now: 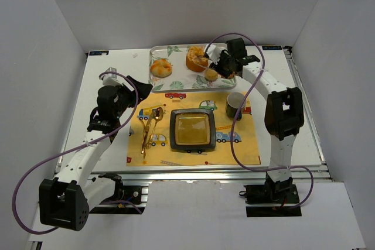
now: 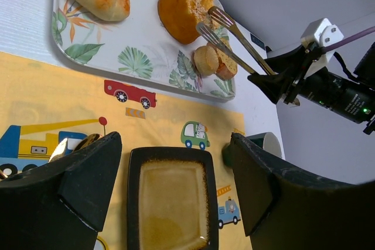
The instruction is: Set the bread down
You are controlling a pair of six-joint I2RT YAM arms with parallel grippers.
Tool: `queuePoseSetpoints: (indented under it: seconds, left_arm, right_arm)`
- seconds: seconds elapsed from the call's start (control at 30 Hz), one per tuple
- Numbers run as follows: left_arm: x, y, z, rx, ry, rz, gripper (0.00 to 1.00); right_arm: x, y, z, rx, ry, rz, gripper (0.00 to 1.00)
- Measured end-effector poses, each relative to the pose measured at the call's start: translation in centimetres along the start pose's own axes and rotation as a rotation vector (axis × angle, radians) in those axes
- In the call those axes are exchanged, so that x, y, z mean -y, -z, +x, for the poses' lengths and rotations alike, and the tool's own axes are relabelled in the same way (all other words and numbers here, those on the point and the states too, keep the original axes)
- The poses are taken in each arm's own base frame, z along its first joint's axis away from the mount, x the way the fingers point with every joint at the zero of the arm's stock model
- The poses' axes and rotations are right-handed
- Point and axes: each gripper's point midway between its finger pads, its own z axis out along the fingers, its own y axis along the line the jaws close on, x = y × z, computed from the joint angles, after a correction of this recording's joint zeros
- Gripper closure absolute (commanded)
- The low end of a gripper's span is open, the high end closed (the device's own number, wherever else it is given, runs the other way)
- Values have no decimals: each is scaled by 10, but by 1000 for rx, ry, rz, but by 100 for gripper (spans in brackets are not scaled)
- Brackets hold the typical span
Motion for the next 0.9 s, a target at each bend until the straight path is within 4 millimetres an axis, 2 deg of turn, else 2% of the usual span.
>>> queuePoseSetpoints:
  seconds: [0.17,0.33,0.9]
  left_arm:
    - [0,0,0,1,0,-1,16]
    - [0,0,0,2,0,-1,16]
    - [-4,-8,3,-7,9,-8,16]
  right_arm:
    - [3,-7,5,-16,11,19,49]
    - [10,-9,-3,12,23,52,49]
    - [16,5,-16,78,40,121,46]
